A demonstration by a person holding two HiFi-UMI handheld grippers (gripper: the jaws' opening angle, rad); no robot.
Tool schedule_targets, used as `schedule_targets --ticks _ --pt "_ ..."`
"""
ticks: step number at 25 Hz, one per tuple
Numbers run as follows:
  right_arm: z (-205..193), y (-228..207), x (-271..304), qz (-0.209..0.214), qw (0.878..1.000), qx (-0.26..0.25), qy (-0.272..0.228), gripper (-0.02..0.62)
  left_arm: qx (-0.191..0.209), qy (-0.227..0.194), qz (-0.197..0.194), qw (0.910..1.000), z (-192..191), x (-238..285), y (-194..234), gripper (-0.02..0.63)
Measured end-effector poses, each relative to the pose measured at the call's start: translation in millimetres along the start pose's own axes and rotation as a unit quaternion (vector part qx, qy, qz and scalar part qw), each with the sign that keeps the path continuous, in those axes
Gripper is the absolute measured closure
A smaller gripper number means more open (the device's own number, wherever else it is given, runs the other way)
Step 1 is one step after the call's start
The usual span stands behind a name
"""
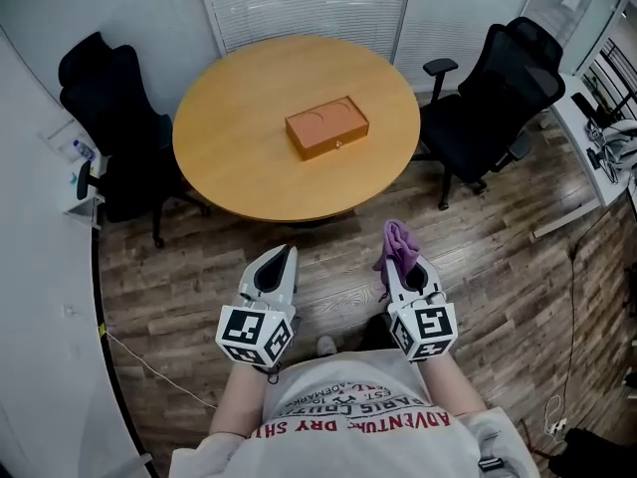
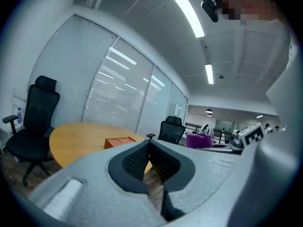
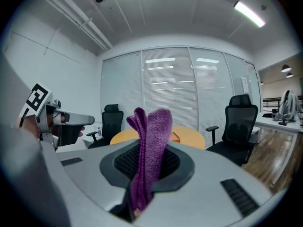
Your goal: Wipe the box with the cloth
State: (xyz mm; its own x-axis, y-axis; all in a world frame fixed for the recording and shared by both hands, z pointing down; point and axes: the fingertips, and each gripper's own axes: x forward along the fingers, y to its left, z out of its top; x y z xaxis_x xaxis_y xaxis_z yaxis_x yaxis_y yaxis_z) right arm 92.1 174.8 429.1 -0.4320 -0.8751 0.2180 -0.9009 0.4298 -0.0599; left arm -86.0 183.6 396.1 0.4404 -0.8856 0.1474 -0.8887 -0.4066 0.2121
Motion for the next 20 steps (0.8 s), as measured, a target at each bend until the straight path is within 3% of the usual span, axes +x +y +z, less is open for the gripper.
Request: schedule_targets --ticks 11,20 --pt "18.2 -45.0 141.6 0.086 0.996 -0.022 0.011 0.531 -0.009 -0.006 0.082 0.9966 12.7 99.7 64.3 0.598" --pt "59.1 -114.9 286.9 0.179 0.983 -0.022 0.038 0.531 -0.029 -0.015 0.175 0.984 44.5 218.9 106.7 0.598"
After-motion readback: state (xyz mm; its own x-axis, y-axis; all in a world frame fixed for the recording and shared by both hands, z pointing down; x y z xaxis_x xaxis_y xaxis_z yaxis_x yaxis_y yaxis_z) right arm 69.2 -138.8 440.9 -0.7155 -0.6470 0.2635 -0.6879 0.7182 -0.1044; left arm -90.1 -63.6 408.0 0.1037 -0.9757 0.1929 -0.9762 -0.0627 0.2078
